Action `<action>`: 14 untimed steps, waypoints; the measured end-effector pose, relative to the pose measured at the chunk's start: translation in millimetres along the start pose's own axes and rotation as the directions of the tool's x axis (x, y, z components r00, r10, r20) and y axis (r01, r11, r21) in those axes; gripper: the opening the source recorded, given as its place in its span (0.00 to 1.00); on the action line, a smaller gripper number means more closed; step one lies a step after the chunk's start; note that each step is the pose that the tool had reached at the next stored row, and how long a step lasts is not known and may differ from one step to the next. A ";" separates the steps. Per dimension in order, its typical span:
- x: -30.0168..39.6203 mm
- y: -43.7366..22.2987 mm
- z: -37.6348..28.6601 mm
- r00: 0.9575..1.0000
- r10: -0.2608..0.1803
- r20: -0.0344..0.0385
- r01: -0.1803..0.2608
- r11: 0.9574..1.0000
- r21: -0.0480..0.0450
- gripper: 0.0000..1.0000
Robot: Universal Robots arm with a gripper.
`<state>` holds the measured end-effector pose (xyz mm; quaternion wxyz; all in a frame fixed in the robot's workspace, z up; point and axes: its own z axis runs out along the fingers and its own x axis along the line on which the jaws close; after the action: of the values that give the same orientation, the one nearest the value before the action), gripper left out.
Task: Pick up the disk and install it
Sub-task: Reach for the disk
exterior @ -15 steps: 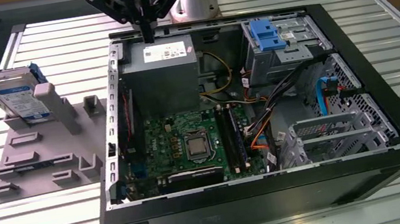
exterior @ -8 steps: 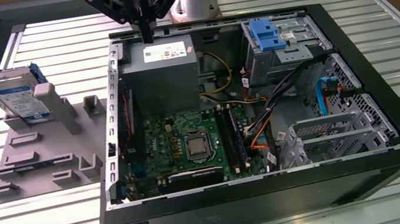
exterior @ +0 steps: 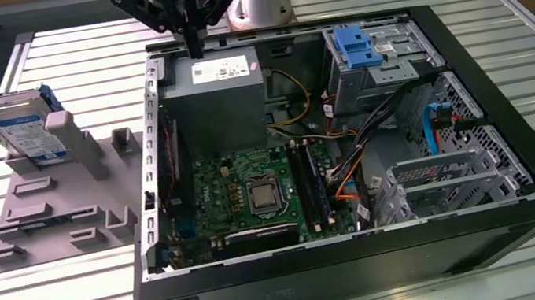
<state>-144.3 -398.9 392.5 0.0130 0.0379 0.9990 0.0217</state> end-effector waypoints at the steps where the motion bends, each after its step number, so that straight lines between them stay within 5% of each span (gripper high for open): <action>1: 0.3 0.0 0.1 1.000 0.000 0.000 0.000 1.000 0.000 0.11; 14: 4.2 -0.3 0.2 1.000 0.000 0.000 0.000 1.000 0.000 0.11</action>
<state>-148.5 -398.9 392.1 0.0131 0.0379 0.9990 0.0217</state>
